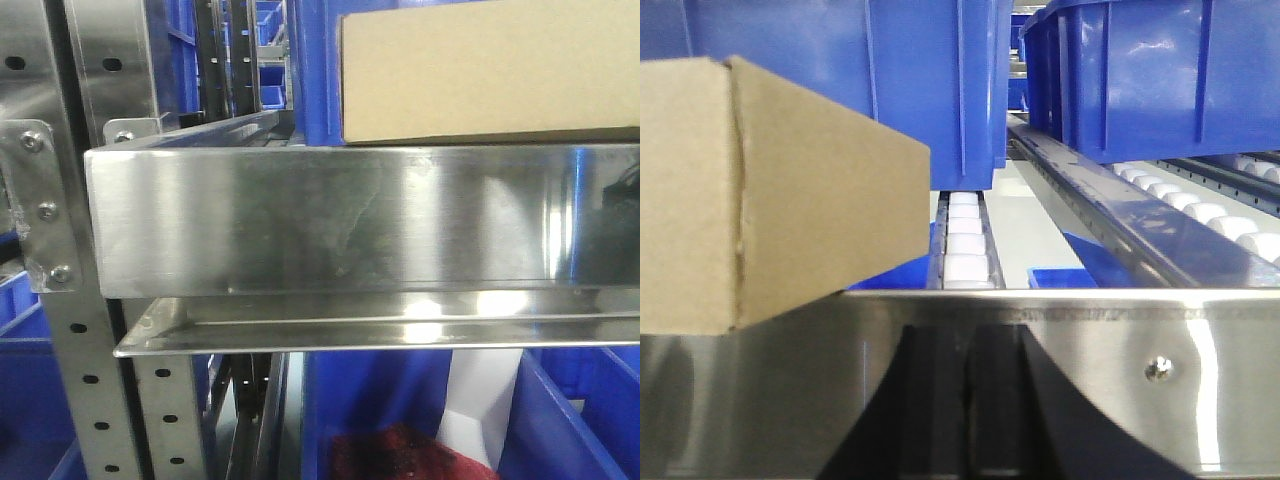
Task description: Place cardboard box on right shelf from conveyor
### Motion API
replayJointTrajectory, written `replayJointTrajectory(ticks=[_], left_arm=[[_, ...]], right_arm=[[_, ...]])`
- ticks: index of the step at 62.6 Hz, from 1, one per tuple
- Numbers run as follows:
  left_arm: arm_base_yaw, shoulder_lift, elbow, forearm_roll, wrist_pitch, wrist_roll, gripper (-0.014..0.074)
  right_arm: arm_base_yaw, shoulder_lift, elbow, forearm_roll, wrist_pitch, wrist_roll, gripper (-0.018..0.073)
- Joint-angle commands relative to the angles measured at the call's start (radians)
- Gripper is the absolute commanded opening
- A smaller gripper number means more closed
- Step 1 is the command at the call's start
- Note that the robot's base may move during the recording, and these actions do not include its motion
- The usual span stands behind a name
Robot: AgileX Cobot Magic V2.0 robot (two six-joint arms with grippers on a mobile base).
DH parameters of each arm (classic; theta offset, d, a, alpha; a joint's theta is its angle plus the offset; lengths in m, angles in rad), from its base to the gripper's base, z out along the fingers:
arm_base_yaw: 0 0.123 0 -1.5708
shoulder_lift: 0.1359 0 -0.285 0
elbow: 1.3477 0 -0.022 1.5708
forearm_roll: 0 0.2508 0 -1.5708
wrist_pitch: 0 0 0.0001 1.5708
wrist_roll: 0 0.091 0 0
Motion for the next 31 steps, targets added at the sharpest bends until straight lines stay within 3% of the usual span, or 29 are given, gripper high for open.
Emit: replayJointTrajectory(ticks=[1,31], left_arm=[[-0.002,-0.010,0.008,-0.006,-0.088,0.000,-0.0116],[-0.002,-0.010,0.008,-0.006,-0.088,0.000,-0.0116]], right_arm=[[-0.004,-0.020,-0.005,-0.010,-0.101,0.008,0.0024],[-0.004,-0.020,-0.005,-0.010,-0.095,0.010,0.0024]])
